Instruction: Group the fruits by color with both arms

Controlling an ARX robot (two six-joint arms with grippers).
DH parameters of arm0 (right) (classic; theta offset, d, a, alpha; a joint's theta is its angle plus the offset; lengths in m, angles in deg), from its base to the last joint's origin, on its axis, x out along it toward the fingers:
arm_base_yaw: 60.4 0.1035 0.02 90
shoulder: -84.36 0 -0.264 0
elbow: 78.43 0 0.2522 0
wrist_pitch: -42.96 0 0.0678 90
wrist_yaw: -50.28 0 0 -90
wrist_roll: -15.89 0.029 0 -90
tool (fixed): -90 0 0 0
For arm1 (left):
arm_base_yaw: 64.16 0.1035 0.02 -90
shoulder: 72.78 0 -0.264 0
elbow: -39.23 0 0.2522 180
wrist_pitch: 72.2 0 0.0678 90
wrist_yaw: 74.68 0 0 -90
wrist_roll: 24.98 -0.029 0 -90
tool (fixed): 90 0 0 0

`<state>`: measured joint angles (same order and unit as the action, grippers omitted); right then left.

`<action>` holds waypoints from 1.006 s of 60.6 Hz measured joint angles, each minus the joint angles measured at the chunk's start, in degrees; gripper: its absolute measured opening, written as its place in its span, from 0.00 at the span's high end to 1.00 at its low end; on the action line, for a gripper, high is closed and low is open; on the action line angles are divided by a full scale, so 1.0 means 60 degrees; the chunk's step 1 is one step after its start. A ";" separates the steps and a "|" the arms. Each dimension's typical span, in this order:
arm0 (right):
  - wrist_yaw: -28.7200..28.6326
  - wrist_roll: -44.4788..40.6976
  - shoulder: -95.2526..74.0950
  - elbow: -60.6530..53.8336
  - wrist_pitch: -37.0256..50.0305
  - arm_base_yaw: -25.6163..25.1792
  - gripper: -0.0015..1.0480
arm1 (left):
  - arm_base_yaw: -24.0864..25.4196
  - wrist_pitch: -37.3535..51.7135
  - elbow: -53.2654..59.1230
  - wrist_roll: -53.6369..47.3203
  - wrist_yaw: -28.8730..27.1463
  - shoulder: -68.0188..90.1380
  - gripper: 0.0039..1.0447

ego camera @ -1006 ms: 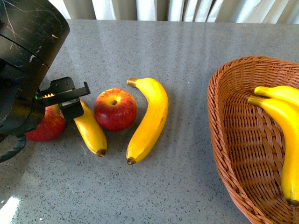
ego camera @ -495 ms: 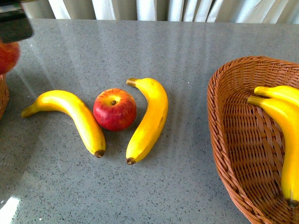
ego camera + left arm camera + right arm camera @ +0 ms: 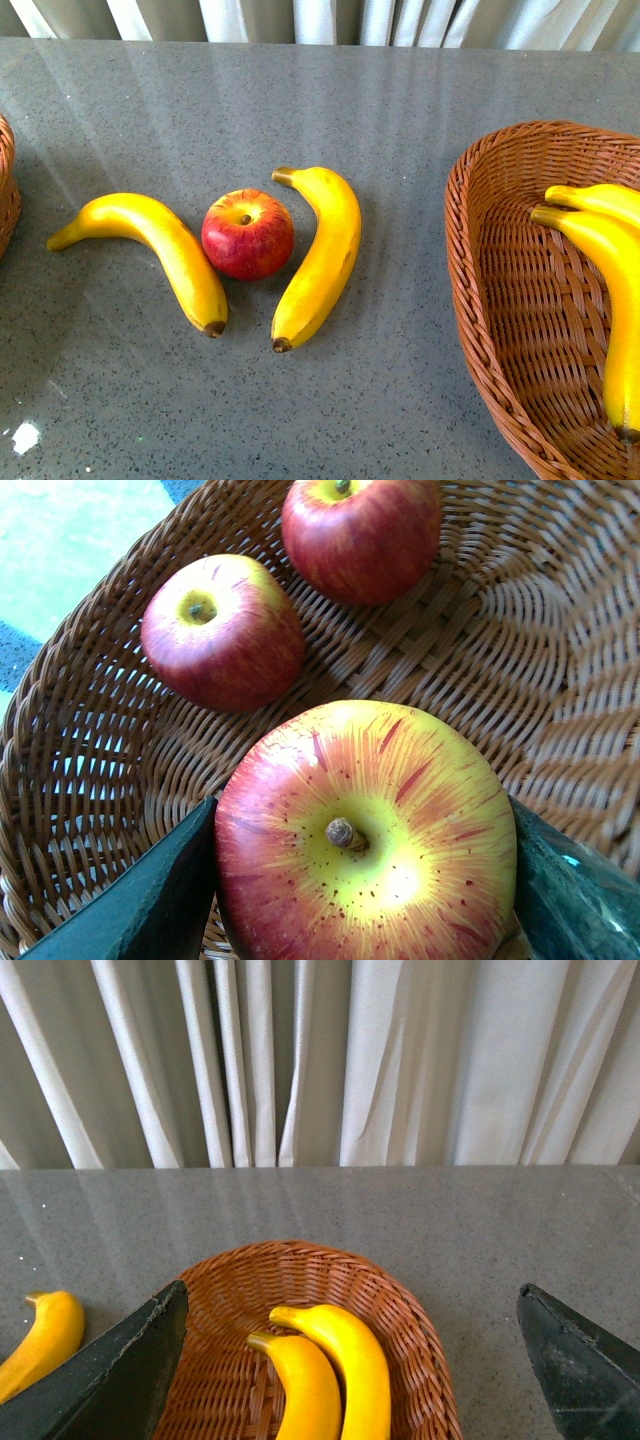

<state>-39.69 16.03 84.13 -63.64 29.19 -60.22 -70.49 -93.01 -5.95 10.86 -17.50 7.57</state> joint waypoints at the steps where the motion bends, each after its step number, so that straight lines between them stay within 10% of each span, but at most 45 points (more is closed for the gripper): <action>1: 0.0000 0.0000 0.0000 0.0000 0.0000 0.0000 0.09 | 0.0018 0.0055 0.0033 0.0000 0.0004 0.0000 0.32; 26: 0.0000 0.0004 0.0000 0.0000 0.0000 0.0000 0.09 | 0.0157 0.0499 0.0248 -0.0004 0.0142 0.0069 0.32; 34: 0.0000 0.0000 0.0000 0.0000 0.0000 0.0000 0.09 | 0.0109 0.0576 0.0277 -0.0018 0.0102 0.0062 0.07; 45: 0.0000 0.0000 0.0000 0.0000 0.0000 0.0000 0.09 | -0.0109 0.0590 0.0281 -0.0022 -0.0022 -0.0025 0.09; 61: 0.0000 0.0000 0.0004 0.0000 0.0000 0.0000 0.09 | -0.1912 0.1031 -0.0270 -0.0433 0.0226 -0.0040 0.09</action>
<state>-39.69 16.03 84.15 -63.64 29.19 -60.22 -81.96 -86.83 -7.57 8.26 -16.14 7.33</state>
